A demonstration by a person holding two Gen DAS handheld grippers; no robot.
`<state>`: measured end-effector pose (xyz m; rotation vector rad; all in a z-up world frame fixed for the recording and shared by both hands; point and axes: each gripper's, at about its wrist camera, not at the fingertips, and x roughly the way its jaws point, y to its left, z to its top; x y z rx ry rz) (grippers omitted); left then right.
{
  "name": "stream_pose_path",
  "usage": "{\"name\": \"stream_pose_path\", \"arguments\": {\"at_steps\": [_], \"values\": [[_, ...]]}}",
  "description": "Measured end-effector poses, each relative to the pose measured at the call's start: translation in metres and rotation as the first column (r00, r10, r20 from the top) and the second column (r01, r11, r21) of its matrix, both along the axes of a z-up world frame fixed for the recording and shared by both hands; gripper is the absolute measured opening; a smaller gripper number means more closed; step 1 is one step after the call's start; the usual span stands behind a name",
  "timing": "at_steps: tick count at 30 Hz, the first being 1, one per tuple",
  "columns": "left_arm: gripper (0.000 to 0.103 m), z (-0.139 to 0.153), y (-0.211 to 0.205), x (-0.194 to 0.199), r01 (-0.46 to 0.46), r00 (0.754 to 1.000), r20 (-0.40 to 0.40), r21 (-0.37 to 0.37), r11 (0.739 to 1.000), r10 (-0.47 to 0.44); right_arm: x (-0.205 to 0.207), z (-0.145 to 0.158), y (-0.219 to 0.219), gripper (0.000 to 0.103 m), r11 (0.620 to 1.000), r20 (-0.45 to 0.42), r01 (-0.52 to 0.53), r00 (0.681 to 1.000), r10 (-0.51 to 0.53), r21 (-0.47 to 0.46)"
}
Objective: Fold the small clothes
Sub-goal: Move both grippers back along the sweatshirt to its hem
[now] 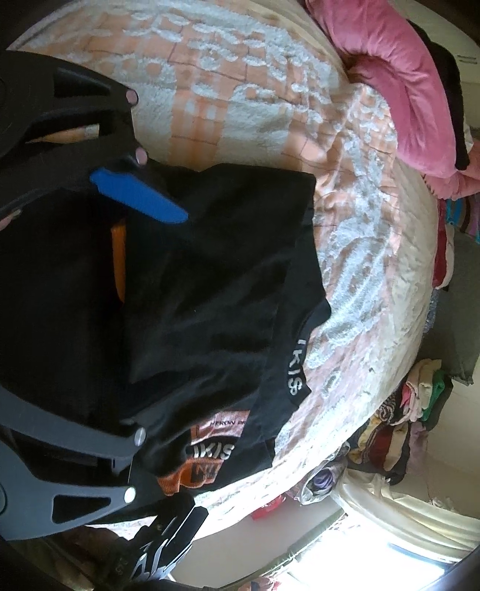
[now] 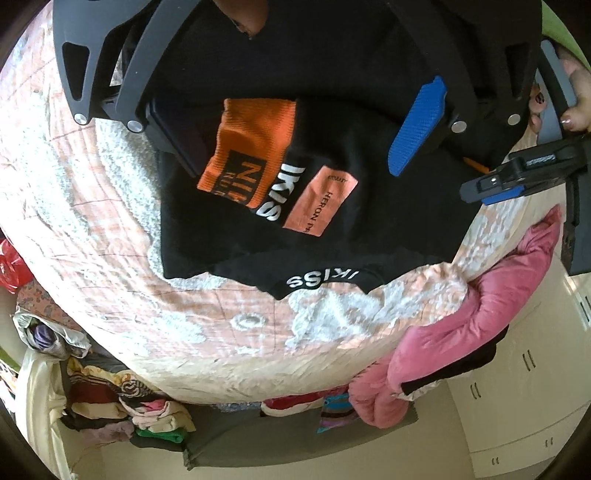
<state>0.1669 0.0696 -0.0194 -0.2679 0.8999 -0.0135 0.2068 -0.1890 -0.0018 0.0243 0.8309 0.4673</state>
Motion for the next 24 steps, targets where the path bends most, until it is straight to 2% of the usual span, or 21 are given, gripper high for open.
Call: {"name": "stream_pose_path", "arguments": {"at_steps": [3,5,24], "values": [[0.092,0.007,-0.002,-0.003,0.005,1.000,0.015,0.005,1.000,-0.005,-0.001,0.004,-0.005,0.098,1.000,0.016,0.024,1.000,-0.025,0.016],[0.093,0.011,-0.003,-0.005,0.009,1.000,0.024,0.007,1.000,-0.009,-0.001,0.006,-0.007,0.098,0.999,0.024,0.030,0.999,-0.030,0.025],[0.093,0.047,-0.008,-0.031,0.017,0.994,0.104,0.042,0.999,-0.021,-0.044,0.042,-0.009,0.098,0.995,0.099,0.029,0.994,-0.038,0.092]]}}
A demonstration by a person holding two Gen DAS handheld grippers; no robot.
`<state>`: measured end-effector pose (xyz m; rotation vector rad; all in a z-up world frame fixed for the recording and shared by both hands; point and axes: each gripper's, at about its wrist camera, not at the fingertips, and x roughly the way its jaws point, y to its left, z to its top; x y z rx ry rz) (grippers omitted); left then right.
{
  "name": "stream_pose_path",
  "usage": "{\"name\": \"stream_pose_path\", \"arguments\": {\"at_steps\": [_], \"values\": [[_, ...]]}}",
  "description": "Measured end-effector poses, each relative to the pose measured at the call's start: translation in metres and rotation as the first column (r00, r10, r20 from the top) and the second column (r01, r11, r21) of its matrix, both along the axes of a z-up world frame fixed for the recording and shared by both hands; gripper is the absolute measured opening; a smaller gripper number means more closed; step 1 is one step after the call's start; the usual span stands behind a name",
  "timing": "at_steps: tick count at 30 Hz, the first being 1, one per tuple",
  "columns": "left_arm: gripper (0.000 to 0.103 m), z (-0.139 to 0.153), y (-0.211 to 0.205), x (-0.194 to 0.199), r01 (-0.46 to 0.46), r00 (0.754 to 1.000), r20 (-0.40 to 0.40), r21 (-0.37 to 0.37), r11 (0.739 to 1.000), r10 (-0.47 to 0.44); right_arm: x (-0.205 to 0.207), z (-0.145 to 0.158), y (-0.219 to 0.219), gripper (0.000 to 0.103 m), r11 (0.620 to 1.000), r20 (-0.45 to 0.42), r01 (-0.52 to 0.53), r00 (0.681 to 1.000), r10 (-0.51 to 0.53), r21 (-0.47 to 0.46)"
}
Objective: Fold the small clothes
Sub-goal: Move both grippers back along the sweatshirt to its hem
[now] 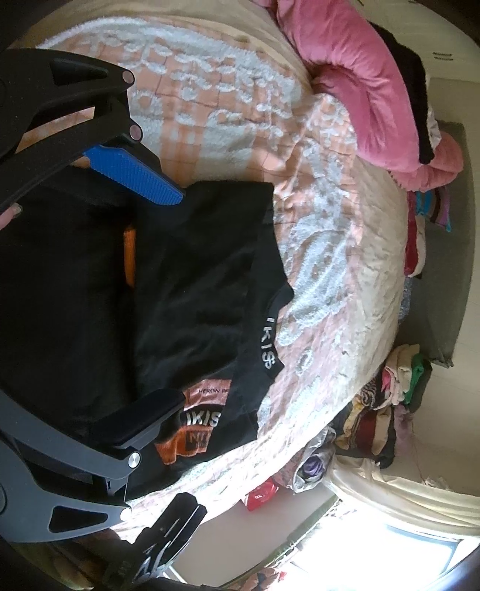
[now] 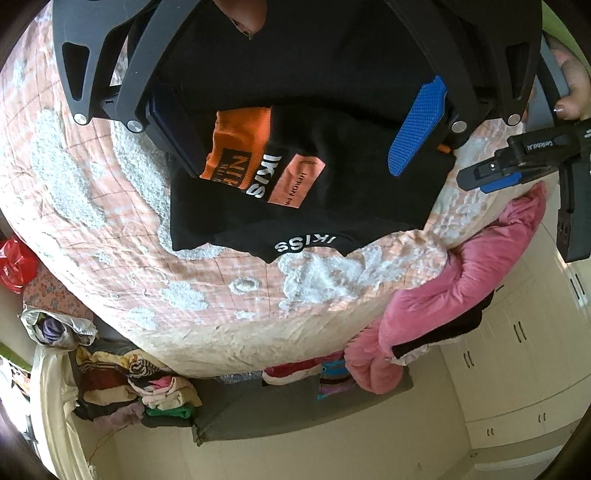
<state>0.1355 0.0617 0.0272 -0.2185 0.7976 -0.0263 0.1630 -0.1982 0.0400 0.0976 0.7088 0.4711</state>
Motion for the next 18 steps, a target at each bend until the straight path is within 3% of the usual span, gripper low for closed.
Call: {"name": "stream_pose_path", "arguments": {"at_steps": [18], "values": [[0.093,0.017,0.000,-0.042,0.016,0.999,0.049,0.020,1.000,-0.017,-0.050,0.018,-0.008,0.098,1.000,0.018,0.009,1.000,-0.009,0.006]]}}
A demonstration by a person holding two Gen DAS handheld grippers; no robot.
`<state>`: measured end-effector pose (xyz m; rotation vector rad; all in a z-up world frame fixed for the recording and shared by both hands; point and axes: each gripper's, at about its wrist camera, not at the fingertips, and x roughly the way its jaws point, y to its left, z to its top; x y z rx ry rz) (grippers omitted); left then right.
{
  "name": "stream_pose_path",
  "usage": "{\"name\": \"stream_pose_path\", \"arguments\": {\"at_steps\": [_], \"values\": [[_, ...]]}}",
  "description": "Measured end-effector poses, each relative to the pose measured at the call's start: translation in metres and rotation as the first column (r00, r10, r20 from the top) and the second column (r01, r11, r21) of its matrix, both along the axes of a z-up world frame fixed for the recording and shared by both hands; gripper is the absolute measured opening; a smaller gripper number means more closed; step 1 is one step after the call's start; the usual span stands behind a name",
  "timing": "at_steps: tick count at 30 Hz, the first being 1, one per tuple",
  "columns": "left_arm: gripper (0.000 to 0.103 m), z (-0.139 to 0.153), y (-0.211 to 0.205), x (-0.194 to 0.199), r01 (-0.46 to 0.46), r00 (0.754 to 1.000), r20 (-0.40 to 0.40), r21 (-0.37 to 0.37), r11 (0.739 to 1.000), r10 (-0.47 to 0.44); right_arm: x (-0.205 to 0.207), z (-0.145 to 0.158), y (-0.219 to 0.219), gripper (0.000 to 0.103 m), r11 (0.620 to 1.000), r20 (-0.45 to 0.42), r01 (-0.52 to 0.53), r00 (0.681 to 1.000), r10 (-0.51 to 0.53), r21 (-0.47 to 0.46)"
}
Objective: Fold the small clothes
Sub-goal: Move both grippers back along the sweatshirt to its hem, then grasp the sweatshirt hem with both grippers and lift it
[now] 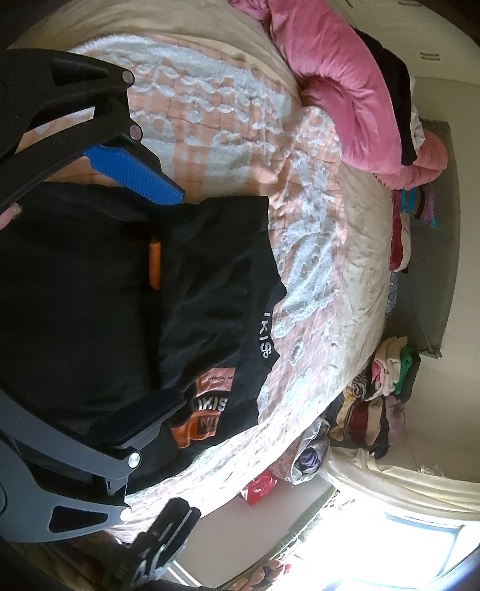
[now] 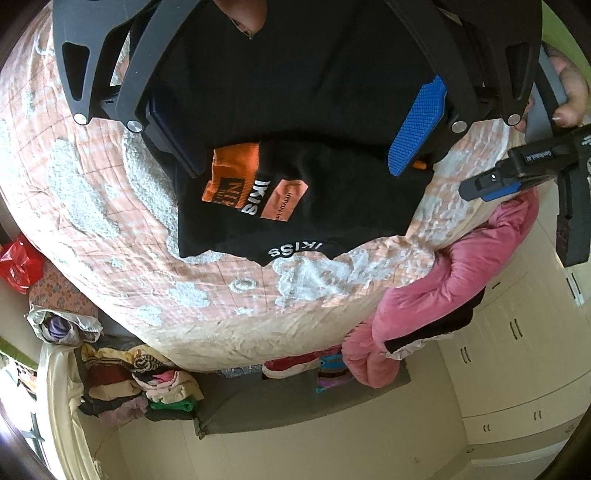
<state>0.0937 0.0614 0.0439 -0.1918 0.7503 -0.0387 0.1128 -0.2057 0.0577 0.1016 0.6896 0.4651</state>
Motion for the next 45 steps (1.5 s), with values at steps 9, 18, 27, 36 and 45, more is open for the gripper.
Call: {"name": "stream_pose_path", "arguments": {"at_steps": [9,18,27,36,45], "values": [[0.093,0.005,0.001,-0.022,0.003,1.000,0.019,0.027,1.000,-0.003,-0.026,0.012,-0.003,0.099,1.000,0.022,-0.001,1.000,0.002,-0.014],[0.093,0.009,0.008,-0.043,0.000,1.000,0.030,0.048,0.999,-0.001,-0.049,0.022,-0.009,0.098,0.999,0.041,-0.001,0.999,0.002,-0.041],[0.093,0.001,0.018,-0.054,-0.011,1.000,0.009,0.061,0.998,0.011,-0.064,0.011,-0.023,0.098,0.997,0.016,0.030,0.999,-0.029,-0.070],[0.093,-0.010,0.025,-0.065,-0.015,1.000,-0.018,0.067,0.998,0.016,-0.070,-0.003,-0.033,0.098,0.994,-0.015,0.053,0.998,-0.054,-0.093],[0.093,-0.028,0.033,-0.075,-0.016,0.998,-0.064,0.077,0.997,0.021,-0.072,-0.017,-0.038,0.099,0.992,-0.045,0.054,0.997,-0.060,-0.117]]}}
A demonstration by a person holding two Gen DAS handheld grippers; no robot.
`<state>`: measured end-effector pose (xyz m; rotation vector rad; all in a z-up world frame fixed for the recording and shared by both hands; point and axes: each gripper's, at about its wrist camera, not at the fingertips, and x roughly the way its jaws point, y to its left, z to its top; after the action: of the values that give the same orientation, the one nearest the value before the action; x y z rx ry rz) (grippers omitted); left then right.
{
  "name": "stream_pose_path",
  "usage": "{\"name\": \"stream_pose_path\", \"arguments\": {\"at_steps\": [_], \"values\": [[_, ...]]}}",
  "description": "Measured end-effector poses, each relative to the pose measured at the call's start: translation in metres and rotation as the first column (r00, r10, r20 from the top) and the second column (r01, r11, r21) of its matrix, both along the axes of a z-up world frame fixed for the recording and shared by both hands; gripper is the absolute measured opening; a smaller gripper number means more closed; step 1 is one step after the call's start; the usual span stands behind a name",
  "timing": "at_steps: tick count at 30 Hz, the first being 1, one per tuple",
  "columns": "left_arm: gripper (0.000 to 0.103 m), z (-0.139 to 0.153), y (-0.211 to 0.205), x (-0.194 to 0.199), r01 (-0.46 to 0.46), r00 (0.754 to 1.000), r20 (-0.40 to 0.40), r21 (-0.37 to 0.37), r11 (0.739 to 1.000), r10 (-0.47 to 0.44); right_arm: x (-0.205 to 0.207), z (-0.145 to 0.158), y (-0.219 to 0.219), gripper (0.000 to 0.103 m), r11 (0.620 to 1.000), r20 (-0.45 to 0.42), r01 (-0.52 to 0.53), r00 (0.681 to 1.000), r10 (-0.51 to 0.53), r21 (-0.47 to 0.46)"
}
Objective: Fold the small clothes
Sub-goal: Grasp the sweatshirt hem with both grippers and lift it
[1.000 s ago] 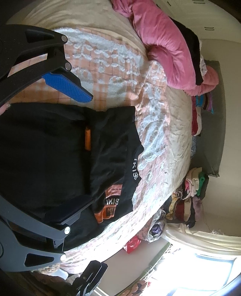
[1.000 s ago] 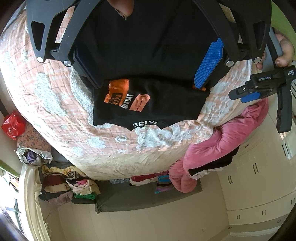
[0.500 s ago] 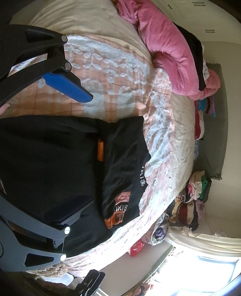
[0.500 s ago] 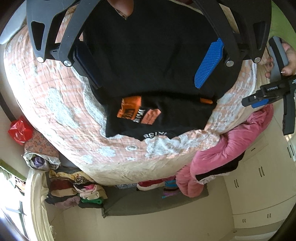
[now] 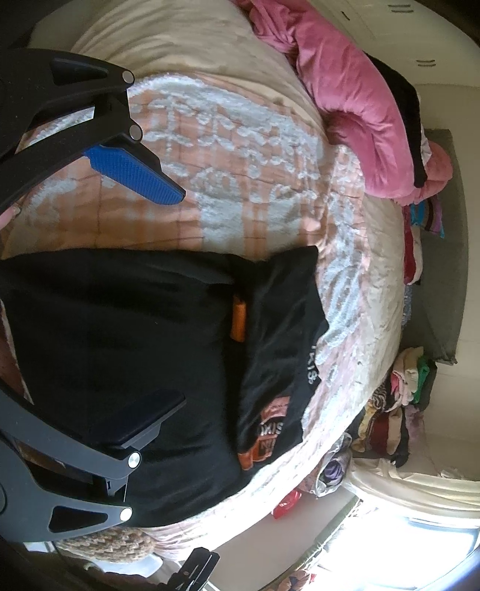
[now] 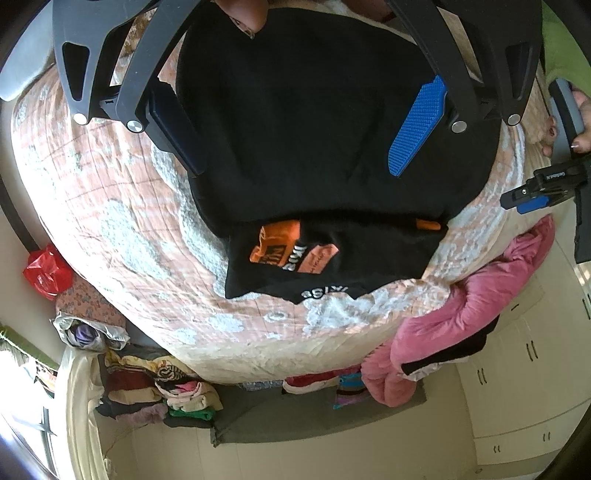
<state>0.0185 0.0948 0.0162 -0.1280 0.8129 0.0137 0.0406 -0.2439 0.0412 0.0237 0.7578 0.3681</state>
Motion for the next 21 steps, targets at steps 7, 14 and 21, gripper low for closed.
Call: {"name": "stream_pose_path", "arguments": {"at_steps": [7,14,21], "values": [[0.093,-0.016,0.015,-0.010,-0.030,0.999,-0.041,0.005,1.000,0.030,-0.002,-0.015,-0.006,0.098,1.000,-0.036,0.009,0.999,-0.010,-0.018],[0.093,-0.028,0.030,-0.019,-0.050,0.996,-0.073,-0.001,0.999,0.049,-0.002,-0.026,-0.011,0.098,0.999,-0.062,0.017,0.998,-0.020,-0.034],[0.093,-0.037,0.033,-0.029,-0.029,0.994,-0.104,-0.010,1.000,0.027,-0.004,-0.035,-0.018,0.098,0.998,-0.086,0.033,0.996,-0.037,-0.047]]}}
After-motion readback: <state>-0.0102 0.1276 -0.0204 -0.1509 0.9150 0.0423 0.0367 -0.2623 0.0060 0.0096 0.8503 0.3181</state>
